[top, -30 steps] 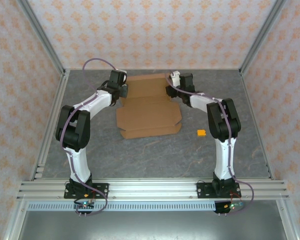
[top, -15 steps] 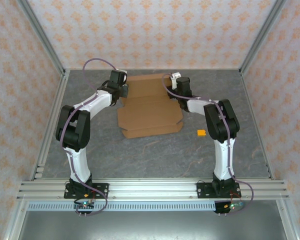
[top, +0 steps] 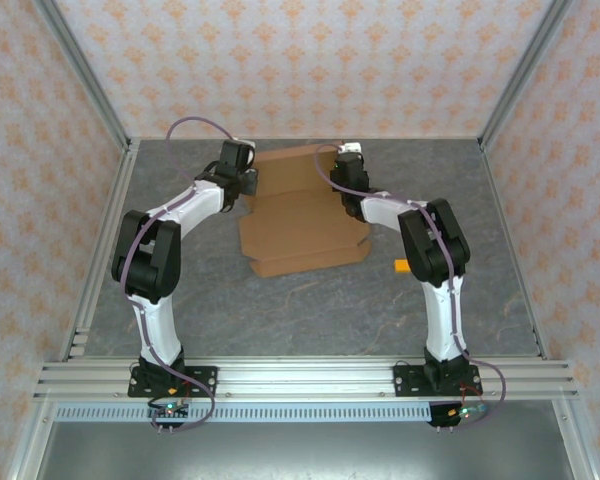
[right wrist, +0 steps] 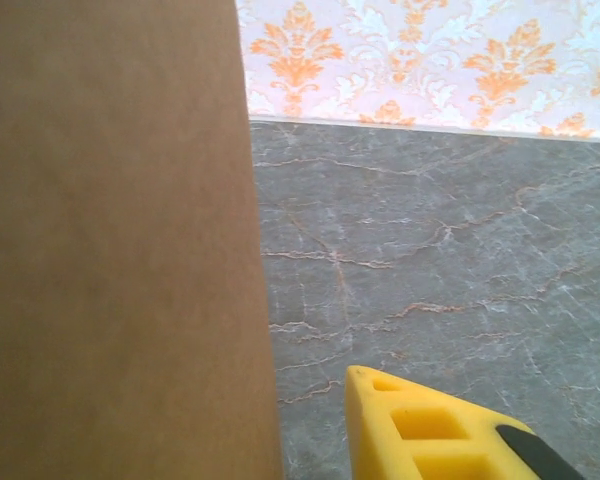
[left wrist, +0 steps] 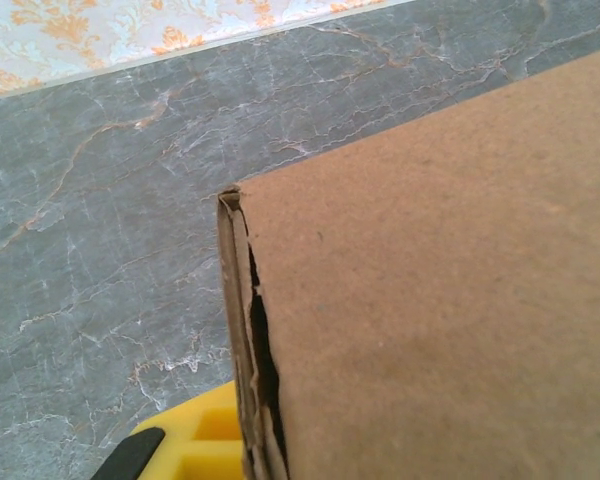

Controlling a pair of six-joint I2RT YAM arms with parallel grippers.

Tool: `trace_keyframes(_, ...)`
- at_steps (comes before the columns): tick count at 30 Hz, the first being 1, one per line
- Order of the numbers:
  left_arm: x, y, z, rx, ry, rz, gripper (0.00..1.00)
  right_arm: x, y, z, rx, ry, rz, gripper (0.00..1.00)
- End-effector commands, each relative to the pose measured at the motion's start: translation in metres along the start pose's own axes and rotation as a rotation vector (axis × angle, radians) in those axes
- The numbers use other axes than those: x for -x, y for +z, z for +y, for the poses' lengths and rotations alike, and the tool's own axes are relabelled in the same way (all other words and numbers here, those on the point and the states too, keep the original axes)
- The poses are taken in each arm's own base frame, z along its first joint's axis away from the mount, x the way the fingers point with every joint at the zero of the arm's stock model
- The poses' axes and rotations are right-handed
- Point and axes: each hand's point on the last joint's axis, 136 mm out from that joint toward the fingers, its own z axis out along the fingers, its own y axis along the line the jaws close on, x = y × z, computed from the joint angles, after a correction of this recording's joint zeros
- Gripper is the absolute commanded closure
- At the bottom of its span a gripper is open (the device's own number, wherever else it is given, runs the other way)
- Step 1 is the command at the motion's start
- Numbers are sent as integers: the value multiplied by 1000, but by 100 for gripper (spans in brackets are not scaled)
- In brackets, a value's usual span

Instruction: Fold the paper box

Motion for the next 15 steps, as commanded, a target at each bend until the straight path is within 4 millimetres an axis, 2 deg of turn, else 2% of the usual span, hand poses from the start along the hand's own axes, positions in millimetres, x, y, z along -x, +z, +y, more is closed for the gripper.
trace_keyframes(1, -12, 6, -5, -1, 39, 41, 100, -7, 7, -25, -156, -13, 38, 72)
trace_keyframes(3, -13, 7, -6, -1, 41, 45, 100, -7, 8, -21, -127, -15, 40, 69)
trace_keyframes(8, -12, 7, -4, 7, 41, 43, 100, -4, 2, 5, 71, -38, 42, 54)
trace_keyframes(15, -12, 7, -3, 16, 43, 46, 100, 2, -3, 2, 229, 26, 55, 46)
